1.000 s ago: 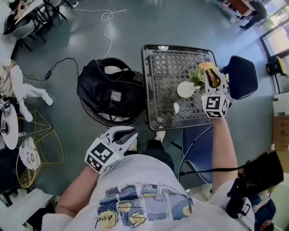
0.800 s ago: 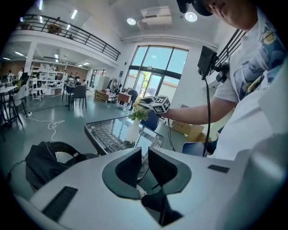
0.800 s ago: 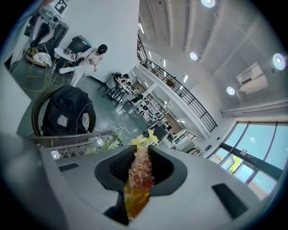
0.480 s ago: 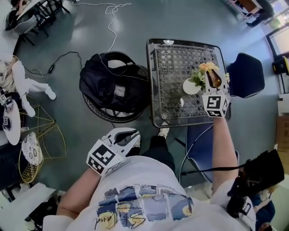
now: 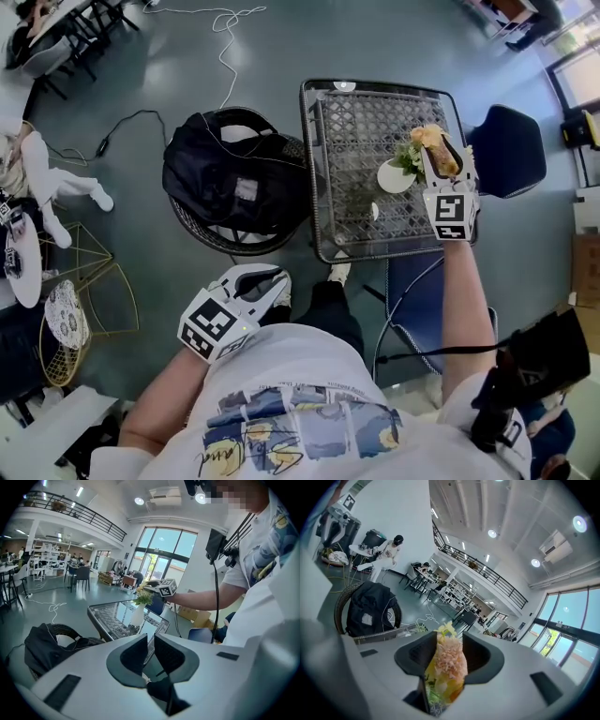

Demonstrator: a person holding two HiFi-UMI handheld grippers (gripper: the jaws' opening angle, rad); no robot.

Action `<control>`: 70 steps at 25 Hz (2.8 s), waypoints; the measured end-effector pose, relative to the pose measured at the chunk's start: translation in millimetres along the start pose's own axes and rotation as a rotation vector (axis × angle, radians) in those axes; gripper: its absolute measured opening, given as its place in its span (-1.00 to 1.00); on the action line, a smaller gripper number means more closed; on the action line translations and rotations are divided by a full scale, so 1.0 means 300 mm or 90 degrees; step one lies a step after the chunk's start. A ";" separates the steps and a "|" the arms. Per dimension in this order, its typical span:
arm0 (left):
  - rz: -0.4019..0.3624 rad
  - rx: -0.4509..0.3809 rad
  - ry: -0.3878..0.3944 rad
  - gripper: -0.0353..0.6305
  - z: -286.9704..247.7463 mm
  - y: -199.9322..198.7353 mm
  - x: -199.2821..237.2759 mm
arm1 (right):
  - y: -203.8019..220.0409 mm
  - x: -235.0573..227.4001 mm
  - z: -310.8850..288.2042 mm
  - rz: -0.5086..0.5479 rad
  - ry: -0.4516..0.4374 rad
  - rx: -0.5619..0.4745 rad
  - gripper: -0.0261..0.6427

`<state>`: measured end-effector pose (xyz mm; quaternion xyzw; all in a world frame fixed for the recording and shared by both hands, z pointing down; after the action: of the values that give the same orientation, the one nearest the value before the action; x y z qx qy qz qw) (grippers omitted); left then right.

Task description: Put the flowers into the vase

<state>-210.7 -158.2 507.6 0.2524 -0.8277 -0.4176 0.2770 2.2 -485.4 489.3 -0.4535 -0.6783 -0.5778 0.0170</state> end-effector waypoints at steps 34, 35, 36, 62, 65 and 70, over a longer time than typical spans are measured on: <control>-0.129 -0.053 0.156 -0.81 -0.017 -0.099 -0.249 | -0.112 0.615 0.816 -0.350 -0.152 0.071 -0.62; -0.134 -0.048 0.161 -0.81 -0.023 -0.096 -0.279 | -0.098 0.643 0.859 -0.361 -0.161 0.080 -0.67; -0.140 -0.044 0.165 -0.81 -0.030 -0.095 -0.312 | -0.084 0.665 0.905 -0.370 -0.167 0.087 -0.70; -0.178 0.033 0.189 -0.87 0.117 0.207 -0.949 | -0.099 1.050 1.543 -0.377 -0.267 0.062 -0.89; -0.182 0.033 0.191 -0.87 0.115 0.215 -0.976 | -0.103 1.060 1.570 -0.379 -0.268 0.060 -0.89; -0.173 0.038 0.203 -0.87 0.082 0.234 -1.007 | -0.078 1.062 1.603 -0.380 -0.262 0.061 -0.89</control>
<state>-23.2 88.2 478.8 0.4329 -0.7439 -0.3812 0.3375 40.8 90.6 486.0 -0.3411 -0.7963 -0.4216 -0.2680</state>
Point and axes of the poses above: the fingertips, and each gripper's own axes: z backward along the fingers, x to its left, y out of its underside, the point moved 2 cm from there along z, backward along the fingers, and after that the axes turned 7 degrees about -z, right-handed, at the moved point
